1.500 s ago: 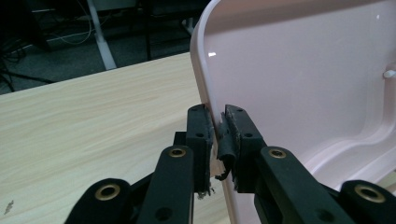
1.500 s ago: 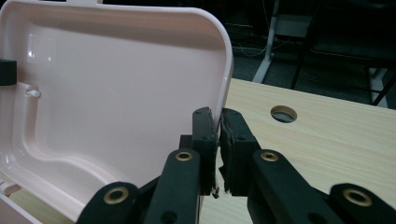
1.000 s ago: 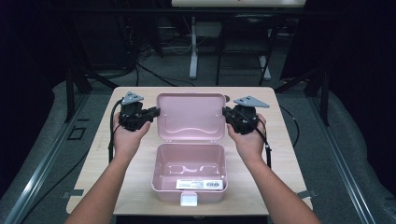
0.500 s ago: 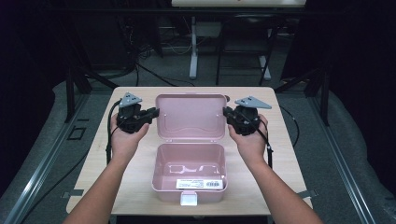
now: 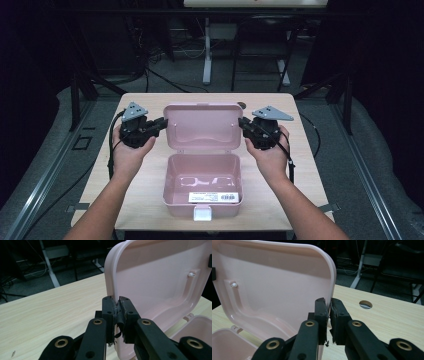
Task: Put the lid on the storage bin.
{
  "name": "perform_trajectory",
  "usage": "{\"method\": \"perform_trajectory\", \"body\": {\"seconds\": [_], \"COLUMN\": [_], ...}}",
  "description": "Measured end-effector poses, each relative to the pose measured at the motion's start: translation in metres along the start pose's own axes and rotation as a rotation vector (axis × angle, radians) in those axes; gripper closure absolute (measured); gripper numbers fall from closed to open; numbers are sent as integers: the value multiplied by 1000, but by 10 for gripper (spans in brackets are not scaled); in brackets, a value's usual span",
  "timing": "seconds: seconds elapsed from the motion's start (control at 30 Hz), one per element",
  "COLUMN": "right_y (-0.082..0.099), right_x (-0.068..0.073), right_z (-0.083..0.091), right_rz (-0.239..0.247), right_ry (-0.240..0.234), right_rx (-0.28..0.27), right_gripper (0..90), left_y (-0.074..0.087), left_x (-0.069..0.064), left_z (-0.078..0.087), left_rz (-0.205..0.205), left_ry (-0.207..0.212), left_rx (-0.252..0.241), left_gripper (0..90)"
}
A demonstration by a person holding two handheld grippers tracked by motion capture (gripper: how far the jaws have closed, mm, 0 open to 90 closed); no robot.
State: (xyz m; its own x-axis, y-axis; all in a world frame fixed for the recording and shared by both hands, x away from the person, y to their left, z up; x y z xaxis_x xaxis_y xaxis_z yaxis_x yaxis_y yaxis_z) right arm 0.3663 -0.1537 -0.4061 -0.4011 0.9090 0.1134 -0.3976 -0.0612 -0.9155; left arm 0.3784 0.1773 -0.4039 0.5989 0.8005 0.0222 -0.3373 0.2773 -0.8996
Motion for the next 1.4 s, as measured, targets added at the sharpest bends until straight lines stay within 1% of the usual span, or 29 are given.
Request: {"method": "perform_trajectory", "body": {"seconds": [0.03, 0.17, 0.2, 0.47, 0.5, 0.6, 0.7, 0.83, 0.9, 1.1, 1.3, 1.4], "right_y": [0, 0, 1, 2, 3, 4, 5, 7, 7, 9, 10, 11], "right_x": [0, 2, 3, 7, 8, 9, 11, 12, 12, 12, 13, 14], "right_z": [1, 4, 8, 15, 17, 21, 24, 28, 29, 34, 37, 39], "right_rz": [5, 6, 8, 22, 24, 32, 38, 43, 42, 40, 48, 52], "right_ry": [-1, -5, -8, -13, -14, -16, -16, -20, -23, -27, -35, -39], "right_rx": [-1, -2, -1, -6, -5, -6, -8, -14, -19, -18, -15, -17], "right_gripper": [836, 830, 830, 826, 824, 822, 819, 818, 818, 817, 800, 789], "left_y": [0, 1, 1, 2, 3, 4, 5, 5, 5, 6, 8, 8], "left_x": [-1, -3, -3, -6, -7, -9, -10, -12, -12, -14, -15, -17], "left_z": [2, 6, 7, 14, 16, 18, 21, 23, 24, 25, 28, 31], "left_rz": [-4, -10, -14, -10, -17, -17, -22, -18, -22, -23, -12, -16], "left_ry": [-1, 5, 5, 16, 14, 12, 17, 21, 23, 29, 45, 40], "left_rx": [-5, 0, -4, -16, -21, -26, -20, -30, -24, -34, -41, -33], "left_gripper": [835, 836, 837, 841, 842, 844, 845, 848, 849, 849, 845, 843]}}
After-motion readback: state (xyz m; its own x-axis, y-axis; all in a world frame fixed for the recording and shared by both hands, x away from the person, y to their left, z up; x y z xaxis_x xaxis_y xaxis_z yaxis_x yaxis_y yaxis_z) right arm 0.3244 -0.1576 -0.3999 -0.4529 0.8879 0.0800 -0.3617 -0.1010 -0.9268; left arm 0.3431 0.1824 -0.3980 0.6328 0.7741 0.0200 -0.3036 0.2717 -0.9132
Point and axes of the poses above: each handheld gripper's, and its own axes: z roughly backward along the jaws, y roughly out of its underside, x roughly to its left, the point moved 1 cm from there along -z, roughly forward along the jaws, and after that the axes turned 4 degrees about -z, right-handed, at the moved point
